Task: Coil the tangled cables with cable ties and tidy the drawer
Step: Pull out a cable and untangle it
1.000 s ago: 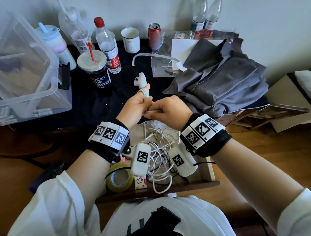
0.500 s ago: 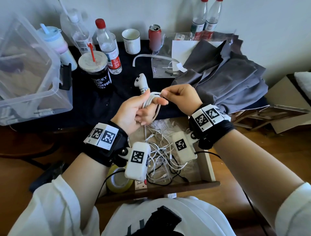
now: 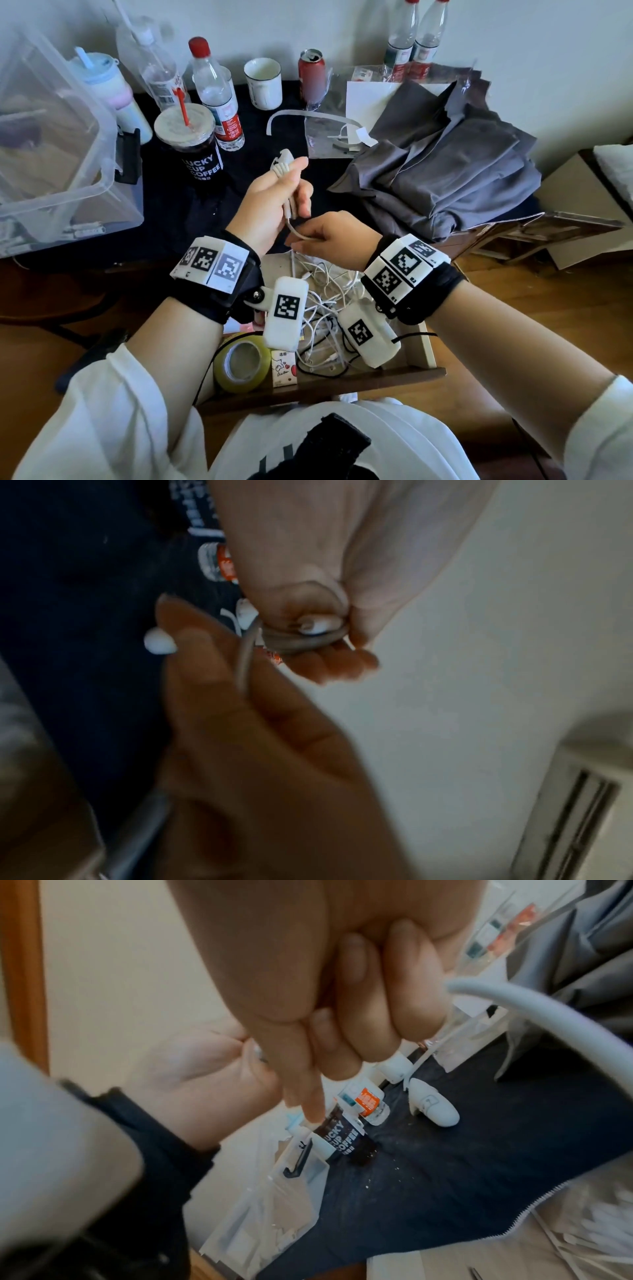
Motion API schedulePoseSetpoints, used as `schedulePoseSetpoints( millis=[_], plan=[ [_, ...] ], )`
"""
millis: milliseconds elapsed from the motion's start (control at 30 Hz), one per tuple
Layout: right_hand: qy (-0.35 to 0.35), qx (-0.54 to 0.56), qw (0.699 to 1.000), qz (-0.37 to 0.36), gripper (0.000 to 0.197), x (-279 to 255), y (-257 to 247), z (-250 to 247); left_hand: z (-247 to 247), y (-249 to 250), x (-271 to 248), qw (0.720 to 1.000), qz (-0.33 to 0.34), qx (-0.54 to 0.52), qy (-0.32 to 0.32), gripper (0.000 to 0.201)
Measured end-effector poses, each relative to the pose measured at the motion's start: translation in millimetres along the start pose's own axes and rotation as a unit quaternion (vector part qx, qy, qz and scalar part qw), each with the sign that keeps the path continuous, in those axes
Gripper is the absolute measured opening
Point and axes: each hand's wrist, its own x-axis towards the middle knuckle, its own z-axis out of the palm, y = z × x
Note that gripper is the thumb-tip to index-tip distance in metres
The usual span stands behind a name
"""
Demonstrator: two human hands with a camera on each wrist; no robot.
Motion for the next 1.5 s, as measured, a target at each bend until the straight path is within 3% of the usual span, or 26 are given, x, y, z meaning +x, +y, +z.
schedulePoseSetpoints(
  millis=[133, 300, 467, 600, 733, 933, 1100, 1233, 1367, 1500],
  plan=[
    [0.039, -0.067, 0.997, -0.026, 0.020, -2, -3, -9, -4, -8, -2, 0.997, -0.030, 0.074, 0.010, 0.027],
    [0.094, -0.022, 0.994, -0.045, 0.013, -1, -4, -17, -9, -11, -5, 0.983, -0.072, 0.167, -0.034, 0.024],
    [0.169, 0.035, 0.984, -0.052, 0.017, 0, -1, -28, -2, -13, -13, 0.974, -0.086, 0.197, -0.073, 0.066],
    [0.228, 0.081, 0.969, -0.047, 0.015, 3, 8, -31, -4, -15, -12, 0.971, -0.132, 0.119, -0.157, 0.077],
    [0.239, 0.148, 0.959, -0.019, 0.013, 6, 22, -25, -5, -7, -12, 0.968, -0.165, -0.020, -0.186, 0.068],
    [0.189, 0.171, 0.967, 0.008, 0.020, 7, 33, -4, 0, 8, -12, 0.950, -0.100, -0.173, -0.242, 0.061],
    [0.089, 0.096, 0.991, 0.017, 0.023, 3, 25, 10, 7, 8, -3, 0.986, -0.025, -0.089, -0.137, 0.039],
    [0.038, 0.012, 0.999, 0.002, 0.027, -1, 14, 10, 9, 3, -1, 0.999, -0.015, -0.010, -0.049, 0.025],
    [0.039, -0.037, 0.998, -0.019, 0.022, -6, 9, 6, 6, -4, -2, 0.994, -0.022, 0.111, 0.014, 0.018],
    [0.081, -0.060, 0.995, -0.023, 0.017, -6, 4, -3, 1, -9, -4, 0.977, -0.066, 0.202, 0.008, 0.028]
  ],
)
